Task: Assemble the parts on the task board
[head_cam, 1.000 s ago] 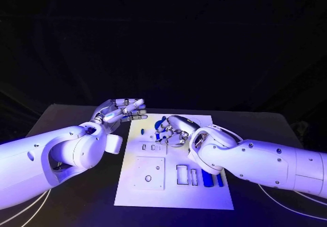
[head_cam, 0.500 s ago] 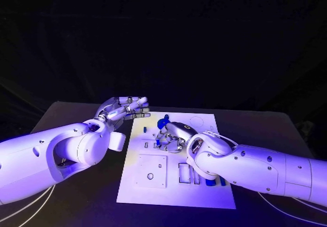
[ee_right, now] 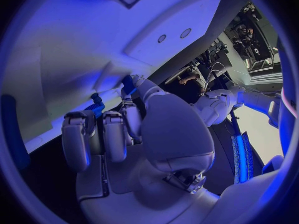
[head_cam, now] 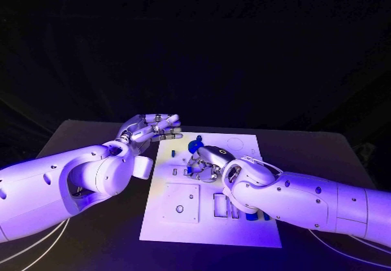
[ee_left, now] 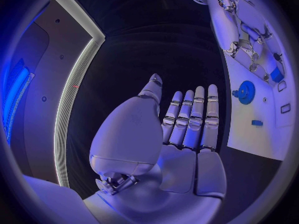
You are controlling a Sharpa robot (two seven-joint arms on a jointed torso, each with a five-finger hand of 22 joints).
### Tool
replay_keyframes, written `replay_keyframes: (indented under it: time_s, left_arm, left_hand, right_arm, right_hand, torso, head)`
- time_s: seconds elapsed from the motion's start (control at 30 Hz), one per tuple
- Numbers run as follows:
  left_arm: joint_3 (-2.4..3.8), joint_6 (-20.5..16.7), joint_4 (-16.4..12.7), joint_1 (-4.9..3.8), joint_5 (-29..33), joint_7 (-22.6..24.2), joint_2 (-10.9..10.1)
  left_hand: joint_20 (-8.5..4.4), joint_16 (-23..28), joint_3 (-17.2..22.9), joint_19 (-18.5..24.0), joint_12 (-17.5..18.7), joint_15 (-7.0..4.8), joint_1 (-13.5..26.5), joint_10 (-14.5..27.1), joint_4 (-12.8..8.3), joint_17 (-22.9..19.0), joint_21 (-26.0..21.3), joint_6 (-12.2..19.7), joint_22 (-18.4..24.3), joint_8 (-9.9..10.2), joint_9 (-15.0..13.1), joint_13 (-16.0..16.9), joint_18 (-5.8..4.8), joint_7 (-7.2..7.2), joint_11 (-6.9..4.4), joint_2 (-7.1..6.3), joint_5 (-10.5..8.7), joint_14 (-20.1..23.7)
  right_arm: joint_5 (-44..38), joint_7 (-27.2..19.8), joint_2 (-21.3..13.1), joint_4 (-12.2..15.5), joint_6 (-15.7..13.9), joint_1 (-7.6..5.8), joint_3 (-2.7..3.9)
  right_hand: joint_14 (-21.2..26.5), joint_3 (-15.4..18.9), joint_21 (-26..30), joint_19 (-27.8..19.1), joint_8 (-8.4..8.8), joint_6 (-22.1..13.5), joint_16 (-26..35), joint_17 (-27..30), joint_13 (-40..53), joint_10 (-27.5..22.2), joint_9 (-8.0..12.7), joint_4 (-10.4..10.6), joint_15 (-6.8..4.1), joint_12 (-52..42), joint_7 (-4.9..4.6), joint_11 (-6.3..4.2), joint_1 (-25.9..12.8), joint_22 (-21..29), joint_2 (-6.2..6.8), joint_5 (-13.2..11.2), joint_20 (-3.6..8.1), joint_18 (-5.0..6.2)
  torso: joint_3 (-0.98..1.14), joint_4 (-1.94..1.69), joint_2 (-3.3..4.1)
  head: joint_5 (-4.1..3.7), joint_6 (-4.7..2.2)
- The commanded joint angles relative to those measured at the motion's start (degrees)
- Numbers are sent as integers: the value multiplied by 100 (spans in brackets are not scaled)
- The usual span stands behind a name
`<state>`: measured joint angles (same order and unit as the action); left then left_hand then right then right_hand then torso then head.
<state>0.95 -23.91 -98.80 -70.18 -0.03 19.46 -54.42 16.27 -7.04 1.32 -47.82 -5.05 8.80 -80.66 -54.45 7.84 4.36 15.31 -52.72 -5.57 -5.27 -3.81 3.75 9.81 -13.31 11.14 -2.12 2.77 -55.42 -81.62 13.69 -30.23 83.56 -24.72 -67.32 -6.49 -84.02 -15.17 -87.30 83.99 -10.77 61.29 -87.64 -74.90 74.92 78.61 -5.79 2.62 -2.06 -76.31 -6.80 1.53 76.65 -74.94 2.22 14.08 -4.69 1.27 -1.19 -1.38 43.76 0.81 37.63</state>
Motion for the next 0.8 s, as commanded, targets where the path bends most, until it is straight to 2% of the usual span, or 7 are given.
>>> replay_keyframes:
  time_s: [0.03,0.4,0.57,0.7,0.8]
  left_arm:
    - [4,92,3,-6,19,23,13]
    - [4,100,18,-6,19,21,13]
    - [4,101,18,-6,19,18,2]
    - [4,100,17,-6,19,19,-6]
    - [4,104,13,-6,19,19,-11]
  left_hand:
    - [-1,18,-7,21,19,40,-11,39,-35,-7,-26,32,6,24,3,-4,65,-8,-3,33,14,-19]
    - [-1,25,-16,21,27,42,-3,48,-35,-7,-27,40,9,34,4,-4,65,-17,3,36,14,-22]
    - [-1,25,-16,21,27,42,-3,48,-35,-7,-27,40,9,34,4,-4,65,-17,3,36,14,-22]
    - [-1,25,-16,21,27,42,-3,48,-35,-7,-27,40,9,34,4,-4,65,-17,3,36,14,-22]
    - [0,26,-17,21,29,43,-3,49,-35,-7,-27,40,9,35,4,-4,65,-17,4,38,15,-22]
  right_arm:
    - [-148,98,-15,-19,138,22,-14]
    - [-163,113,-52,5,197,37,-15]
    - [-173,161,-72,-1,251,38,-15]
    - [-181,183,-78,-1,287,39,-15]
    - [-180,167,-74,1,268,39,-15]
  right_hand:
    - [-483,11,-30,396,-74,75,0,-1039,3,13,-143,25,-20,27,75,-2,-6,-1280,-36,34,58,-47]
    - [-481,19,-24,391,-79,76,4,-1033,18,25,-145,34,-19,15,76,-2,-29,-1275,-12,8,58,-46]
    - [-482,36,-19,387,-72,53,4,-1035,-15,-4,-142,61,-16,51,68,4,-77,-1271,20,-40,56,-44]
    - [-481,66,-1,374,-18,-49,7,-1030,-65,-56,-119,97,3,107,28,33,-142,-1257,85,-98,46,-39]
    - [-479,97,18,359,81,-221,12,-1024,-93,-94,-74,146,48,140,-45,93,-214,-1242,153,-121,18,-34]
  torso:
    - [-1,-5,-3]
    - [-4,-5,-6]
    - [-6,-7,-7]
    - [-7,-5,-6]
    - [-7,-5,-3]
  head:
    - [-1,8]
    - [7,5]
    - [-19,0]
    - [-23,-7]
    - [-28,-5]
